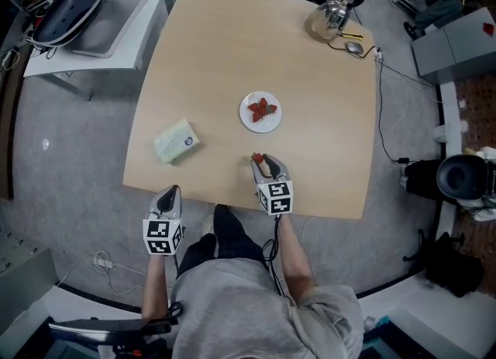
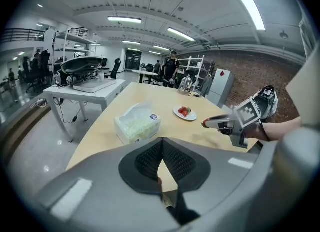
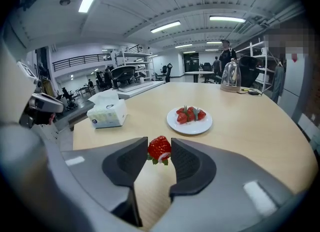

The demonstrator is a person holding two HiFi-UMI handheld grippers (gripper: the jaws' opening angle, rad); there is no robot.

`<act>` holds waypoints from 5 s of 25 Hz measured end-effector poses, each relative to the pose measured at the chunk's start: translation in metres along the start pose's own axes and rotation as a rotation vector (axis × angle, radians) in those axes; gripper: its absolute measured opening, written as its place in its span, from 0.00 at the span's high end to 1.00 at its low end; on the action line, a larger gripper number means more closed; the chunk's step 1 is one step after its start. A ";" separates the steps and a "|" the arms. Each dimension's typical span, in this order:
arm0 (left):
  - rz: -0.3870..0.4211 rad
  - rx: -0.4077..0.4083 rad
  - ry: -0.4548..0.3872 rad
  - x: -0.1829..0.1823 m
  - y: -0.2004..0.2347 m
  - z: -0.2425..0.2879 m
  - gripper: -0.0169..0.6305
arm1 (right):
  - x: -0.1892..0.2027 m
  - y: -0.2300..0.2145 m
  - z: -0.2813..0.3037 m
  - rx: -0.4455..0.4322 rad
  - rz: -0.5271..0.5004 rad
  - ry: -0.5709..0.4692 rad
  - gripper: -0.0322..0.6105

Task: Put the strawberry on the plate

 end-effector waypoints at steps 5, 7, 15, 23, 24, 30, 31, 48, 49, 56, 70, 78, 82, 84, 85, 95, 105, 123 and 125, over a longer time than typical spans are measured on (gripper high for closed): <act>0.006 0.013 -0.013 -0.013 -0.003 0.009 0.94 | -0.017 -0.014 0.001 0.017 -0.004 -0.021 0.72; 0.011 0.018 -0.013 -0.017 -0.004 0.014 0.94 | -0.022 -0.019 0.002 0.023 -0.005 -0.026 0.72; 0.016 0.039 -0.007 -0.033 -0.010 0.033 0.94 | -0.039 -0.040 0.016 0.027 -0.008 -0.026 0.72; 0.026 0.056 0.003 -0.046 -0.012 0.056 0.94 | -0.048 -0.054 0.037 0.027 -0.007 -0.016 0.72; 0.027 0.057 0.006 -0.048 -0.011 0.059 0.94 | -0.049 -0.055 0.040 0.028 -0.007 -0.013 0.72; 0.035 0.070 0.019 -0.058 -0.010 0.077 0.94 | -0.051 -0.066 0.057 0.036 -0.004 0.009 0.72; 0.035 0.071 0.022 -0.059 -0.010 0.079 0.94 | -0.051 -0.068 0.060 0.038 -0.003 0.014 0.72; 0.026 0.079 0.060 -0.065 -0.008 0.101 0.94 | -0.042 -0.091 0.089 0.048 0.017 0.065 0.72; 0.026 0.078 0.061 -0.065 -0.008 0.102 0.94 | -0.042 -0.092 0.091 0.049 0.018 0.066 0.72; 0.024 0.076 0.071 -0.064 -0.008 0.106 0.94 | -0.040 -0.096 0.098 0.049 0.013 0.076 0.72; 0.021 0.070 0.077 -0.063 -0.007 0.106 0.94 | -0.039 -0.096 0.104 0.051 0.018 0.078 0.72; 0.022 0.070 0.070 -0.063 -0.008 0.101 0.94 | -0.041 -0.096 0.100 0.061 0.029 0.065 0.66; 0.025 0.071 0.060 -0.062 -0.009 0.097 0.94 | -0.044 -0.094 0.094 0.066 0.028 0.050 0.63; 0.028 0.073 0.055 -0.062 -0.010 0.095 0.94 | -0.044 -0.093 0.091 0.069 0.027 0.045 0.63; 0.029 0.074 0.052 -0.062 -0.010 0.093 0.94 | -0.044 -0.092 0.089 0.071 0.026 0.042 0.63; 0.054 0.089 0.015 -0.062 -0.017 0.072 0.94 | -0.051 -0.078 0.053 0.092 0.039 -0.024 0.65; 0.102 0.129 -0.046 -0.069 -0.032 0.049 0.94 | -0.074 -0.055 0.000 0.146 0.018 -0.170 0.81; 0.187 0.212 -0.142 -0.062 -0.059 -0.006 0.94 | -0.056 -0.011 -0.118 0.263 0.074 -0.320 0.94; 0.194 0.219 -0.153 -0.060 -0.061 -0.013 0.94 | -0.051 -0.004 -0.128 0.275 0.068 -0.332 0.94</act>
Point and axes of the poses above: the fingertips, and each gripper's own axes: z forward along the fingers, y to its left, x out of its underside, the point moved 5 cm from there along -z, backward along the fingers
